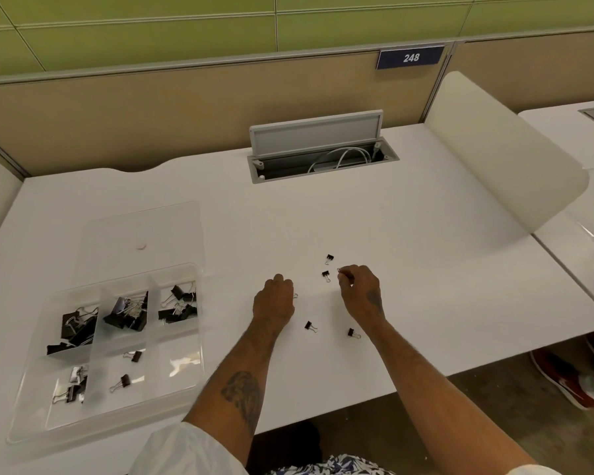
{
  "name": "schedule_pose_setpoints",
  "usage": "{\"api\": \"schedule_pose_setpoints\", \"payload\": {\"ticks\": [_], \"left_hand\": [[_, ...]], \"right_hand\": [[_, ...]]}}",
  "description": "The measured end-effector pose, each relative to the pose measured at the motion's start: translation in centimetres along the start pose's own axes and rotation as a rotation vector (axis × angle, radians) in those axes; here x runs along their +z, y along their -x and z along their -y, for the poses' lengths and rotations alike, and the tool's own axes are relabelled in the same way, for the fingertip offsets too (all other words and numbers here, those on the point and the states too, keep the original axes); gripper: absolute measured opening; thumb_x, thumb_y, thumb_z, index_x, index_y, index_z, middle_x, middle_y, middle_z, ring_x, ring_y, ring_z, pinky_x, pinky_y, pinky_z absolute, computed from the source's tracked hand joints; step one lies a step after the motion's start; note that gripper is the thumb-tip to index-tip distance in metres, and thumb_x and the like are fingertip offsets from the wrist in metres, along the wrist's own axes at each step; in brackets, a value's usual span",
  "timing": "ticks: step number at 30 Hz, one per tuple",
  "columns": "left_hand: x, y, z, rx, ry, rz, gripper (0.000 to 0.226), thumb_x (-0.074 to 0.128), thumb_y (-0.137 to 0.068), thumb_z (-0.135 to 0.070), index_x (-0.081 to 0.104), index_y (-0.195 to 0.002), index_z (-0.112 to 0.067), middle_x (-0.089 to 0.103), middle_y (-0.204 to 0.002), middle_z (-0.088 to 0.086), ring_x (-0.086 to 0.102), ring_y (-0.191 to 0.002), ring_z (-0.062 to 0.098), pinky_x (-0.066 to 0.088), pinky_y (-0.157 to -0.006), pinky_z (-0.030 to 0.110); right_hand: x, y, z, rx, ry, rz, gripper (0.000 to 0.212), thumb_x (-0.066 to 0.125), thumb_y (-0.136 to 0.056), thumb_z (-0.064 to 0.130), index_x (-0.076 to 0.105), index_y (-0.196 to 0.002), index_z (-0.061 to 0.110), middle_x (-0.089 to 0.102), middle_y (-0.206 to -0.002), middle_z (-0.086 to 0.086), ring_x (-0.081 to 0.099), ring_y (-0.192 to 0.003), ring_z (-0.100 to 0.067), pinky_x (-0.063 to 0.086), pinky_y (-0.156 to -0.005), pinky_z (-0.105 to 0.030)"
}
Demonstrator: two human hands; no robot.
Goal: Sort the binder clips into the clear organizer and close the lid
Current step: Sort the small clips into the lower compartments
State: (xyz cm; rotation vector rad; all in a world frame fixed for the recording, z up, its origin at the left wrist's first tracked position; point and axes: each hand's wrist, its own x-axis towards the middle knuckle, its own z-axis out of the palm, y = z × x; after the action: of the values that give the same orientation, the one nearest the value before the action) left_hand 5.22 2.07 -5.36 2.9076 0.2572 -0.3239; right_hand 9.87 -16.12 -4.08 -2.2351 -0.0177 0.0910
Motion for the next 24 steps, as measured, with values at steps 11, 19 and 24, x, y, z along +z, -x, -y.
{"api": "schedule_pose_setpoints", "payload": {"ticks": [11,19,24], "left_hand": [[-0.2,2.8,2.7,0.022,0.230,0.009,0.017,0.056,-0.091,-0.012,0.069,-0.102,-0.017,0.054,-0.110,0.005,0.061,-0.096,0.027,0.049,-0.077,0.032],[-5.3,7.1,8.8,-0.002,0.580,-0.131,0.010,0.067,-0.084,-0.024,0.068,-0.092,-0.018,0.070,-0.090,-0.001,0.064,-0.084,0.018,0.054,-0.079,0.035],[-7.2,11.5,15.0,-0.013,0.751,-0.200,0.030,0.069,-0.086,-0.018,0.068,-0.115,-0.024,0.065,-0.075,-0.001,0.062,-0.076,0.013,0.047,-0.074,0.016]], "right_hand": [[1.9,3.1,2.9,0.009,-0.097,-0.002,0.019,0.056,-0.093,0.015,0.067,-0.107,0.012,0.068,-0.098,-0.002,0.062,-0.088,-0.016,0.045,-0.077,-0.022],[6.5,7.7,8.0,-0.059,-0.184,0.064,0.029,0.054,-0.092,0.011,0.066,-0.117,0.020,0.067,-0.078,-0.005,0.061,-0.070,-0.016,0.050,-0.068,-0.024],[11.8,11.6,12.0,-0.132,-0.197,0.133,0.027,0.055,-0.092,0.011,0.067,-0.115,0.020,0.067,-0.084,-0.004,0.066,-0.082,-0.020,0.055,-0.078,-0.035]]}}
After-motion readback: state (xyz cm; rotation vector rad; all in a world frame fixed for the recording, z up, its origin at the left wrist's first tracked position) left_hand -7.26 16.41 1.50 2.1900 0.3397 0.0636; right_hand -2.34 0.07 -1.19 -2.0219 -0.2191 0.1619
